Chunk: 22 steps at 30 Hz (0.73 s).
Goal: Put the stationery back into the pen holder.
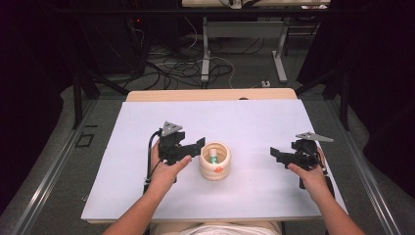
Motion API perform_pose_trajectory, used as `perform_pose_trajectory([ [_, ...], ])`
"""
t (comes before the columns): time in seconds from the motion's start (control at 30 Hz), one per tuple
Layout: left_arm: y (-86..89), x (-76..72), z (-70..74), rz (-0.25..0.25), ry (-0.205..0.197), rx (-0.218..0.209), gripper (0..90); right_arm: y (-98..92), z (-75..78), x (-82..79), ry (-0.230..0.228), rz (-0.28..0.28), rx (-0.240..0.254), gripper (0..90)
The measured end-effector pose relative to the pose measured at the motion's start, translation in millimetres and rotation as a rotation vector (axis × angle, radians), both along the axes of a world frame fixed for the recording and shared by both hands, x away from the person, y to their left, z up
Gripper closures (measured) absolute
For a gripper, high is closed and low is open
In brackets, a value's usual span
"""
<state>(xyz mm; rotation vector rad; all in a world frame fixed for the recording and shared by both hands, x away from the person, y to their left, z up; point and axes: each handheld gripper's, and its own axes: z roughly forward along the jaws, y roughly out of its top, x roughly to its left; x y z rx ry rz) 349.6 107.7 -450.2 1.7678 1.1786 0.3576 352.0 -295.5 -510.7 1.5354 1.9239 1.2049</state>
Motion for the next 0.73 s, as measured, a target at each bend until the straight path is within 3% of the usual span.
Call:
perform_pose_trajectory([
  [0.17, 22.8, 3.7, 1.1, 0.041, 0.009, 0.0, 20.0, 1.6, 0.5, -0.6, 0.001, -0.002, 0.008, 6.7],
  [0.47, 62.0, 3.8, -1.5, 0.102, 0.034, -0.085, 19.2, 1.6, 0.5, -0.8, 0.001, 0.0, 0.01, 6.7],
  [0.53, 69.3, 3.0, -2.2, 0.12, 0.011, -0.068, 20.1, 2.1, 0.4, -0.9, 0.005, -0.002, 0.013, 6.7],
  [0.73, 87.7, 1.9, -8.4, 0.138, -0.006, -0.044, 18.2, 0.9, 0.4, -0.8, 0.001, 0.003, 0.009, 6.7],
])
